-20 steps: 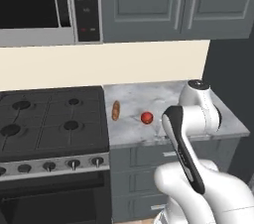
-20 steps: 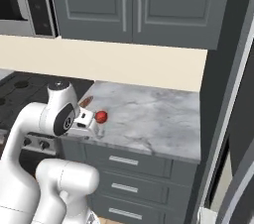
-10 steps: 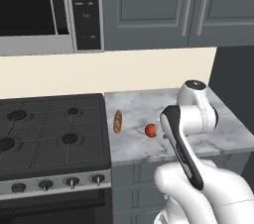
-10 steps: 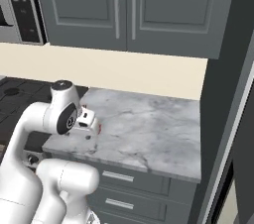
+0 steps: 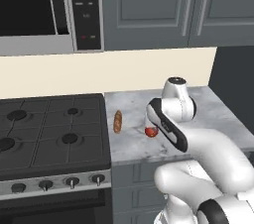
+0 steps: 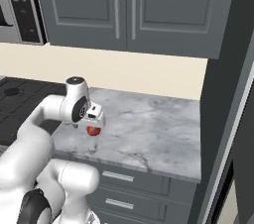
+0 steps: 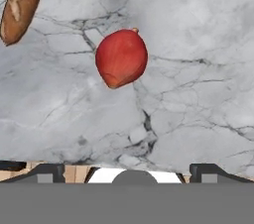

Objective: Place the onion and avocado inside the fridge drawer. Close the drawer after placing the vegetables.

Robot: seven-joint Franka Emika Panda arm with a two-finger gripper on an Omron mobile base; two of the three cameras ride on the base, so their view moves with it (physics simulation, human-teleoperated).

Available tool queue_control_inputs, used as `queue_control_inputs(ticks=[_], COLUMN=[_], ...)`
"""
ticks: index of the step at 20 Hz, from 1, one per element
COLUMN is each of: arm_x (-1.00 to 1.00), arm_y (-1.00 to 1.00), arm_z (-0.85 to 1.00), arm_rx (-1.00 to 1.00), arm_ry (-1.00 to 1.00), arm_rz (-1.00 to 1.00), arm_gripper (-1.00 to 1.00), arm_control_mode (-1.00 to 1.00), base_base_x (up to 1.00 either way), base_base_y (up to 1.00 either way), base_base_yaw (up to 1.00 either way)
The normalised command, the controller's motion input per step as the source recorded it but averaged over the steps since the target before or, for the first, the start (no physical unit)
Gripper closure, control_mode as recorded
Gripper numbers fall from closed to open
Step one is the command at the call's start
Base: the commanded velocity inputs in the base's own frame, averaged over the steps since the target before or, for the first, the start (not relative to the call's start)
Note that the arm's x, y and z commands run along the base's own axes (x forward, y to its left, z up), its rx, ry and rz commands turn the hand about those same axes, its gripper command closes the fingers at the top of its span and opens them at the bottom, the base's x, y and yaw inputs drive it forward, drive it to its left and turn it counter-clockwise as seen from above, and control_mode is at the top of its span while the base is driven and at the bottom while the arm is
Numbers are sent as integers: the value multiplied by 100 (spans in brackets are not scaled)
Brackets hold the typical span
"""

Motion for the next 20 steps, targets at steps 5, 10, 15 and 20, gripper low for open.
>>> queue_control_inputs(ticks=[5, 10, 15, 20], arm_x=[16, 29, 9, 22], arm_y=[0, 3, 0, 2], arm_z=[-8, -32, -51, -30], arm_rx=[0, 0, 0, 0], arm_ry=[5, 0, 0, 0], arm_rz=[-1, 0, 0, 0], arm_gripper=[-100, -100, -100, -100], arm_control_mode=[-100, -100, -100, -100], base_base_x=[0, 0, 0, 0], base_base_y=[0, 0, 0, 0], base_base_yaw=[0, 0, 0, 0])
